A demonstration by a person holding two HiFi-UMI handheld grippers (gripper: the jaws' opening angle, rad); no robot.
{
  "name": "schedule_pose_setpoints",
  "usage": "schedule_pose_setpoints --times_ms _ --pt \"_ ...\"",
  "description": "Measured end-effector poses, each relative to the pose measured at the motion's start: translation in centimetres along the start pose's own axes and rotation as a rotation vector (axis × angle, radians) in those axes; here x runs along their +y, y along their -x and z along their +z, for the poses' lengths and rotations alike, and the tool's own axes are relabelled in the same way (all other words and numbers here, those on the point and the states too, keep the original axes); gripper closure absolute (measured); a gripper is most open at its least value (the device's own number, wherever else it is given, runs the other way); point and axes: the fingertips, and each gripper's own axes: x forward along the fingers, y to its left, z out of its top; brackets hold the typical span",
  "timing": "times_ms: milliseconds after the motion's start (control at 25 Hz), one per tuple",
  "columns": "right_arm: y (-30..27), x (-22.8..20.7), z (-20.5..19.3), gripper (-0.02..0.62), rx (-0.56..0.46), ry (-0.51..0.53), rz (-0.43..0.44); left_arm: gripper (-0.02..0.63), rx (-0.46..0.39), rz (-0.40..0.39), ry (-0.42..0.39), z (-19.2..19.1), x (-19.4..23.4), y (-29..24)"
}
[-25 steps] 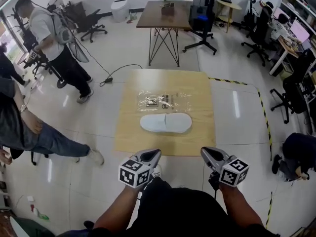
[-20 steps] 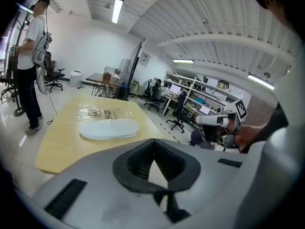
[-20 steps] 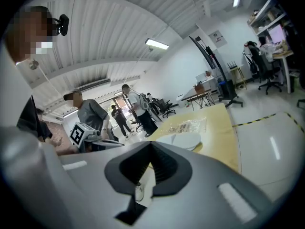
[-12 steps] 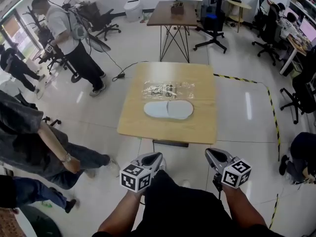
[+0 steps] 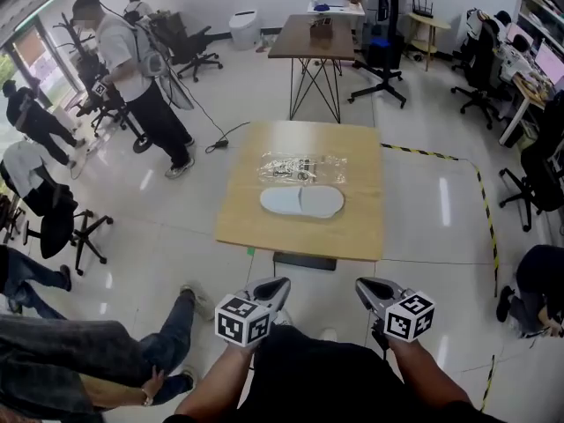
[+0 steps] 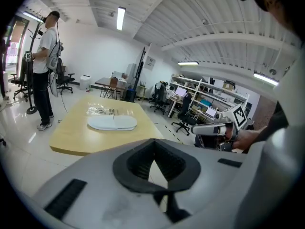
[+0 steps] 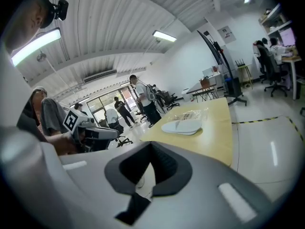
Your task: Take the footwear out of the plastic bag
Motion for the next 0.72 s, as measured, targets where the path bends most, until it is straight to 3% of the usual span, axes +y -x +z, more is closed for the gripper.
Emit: schedule_pose_setpoints --times_ms 440,720 --pt "1.4 -0.3 -0.2 0.595 -0.009 0.01 0.001 0.6 0.007 0.016 0.019 -1.6 -0.8 0.3" --pt "2.1 0.3 0.6 0.595 -0.022 0.015 0.003 0.6 -0.006 0.008 0.005 -0.5 -1.7 0.5"
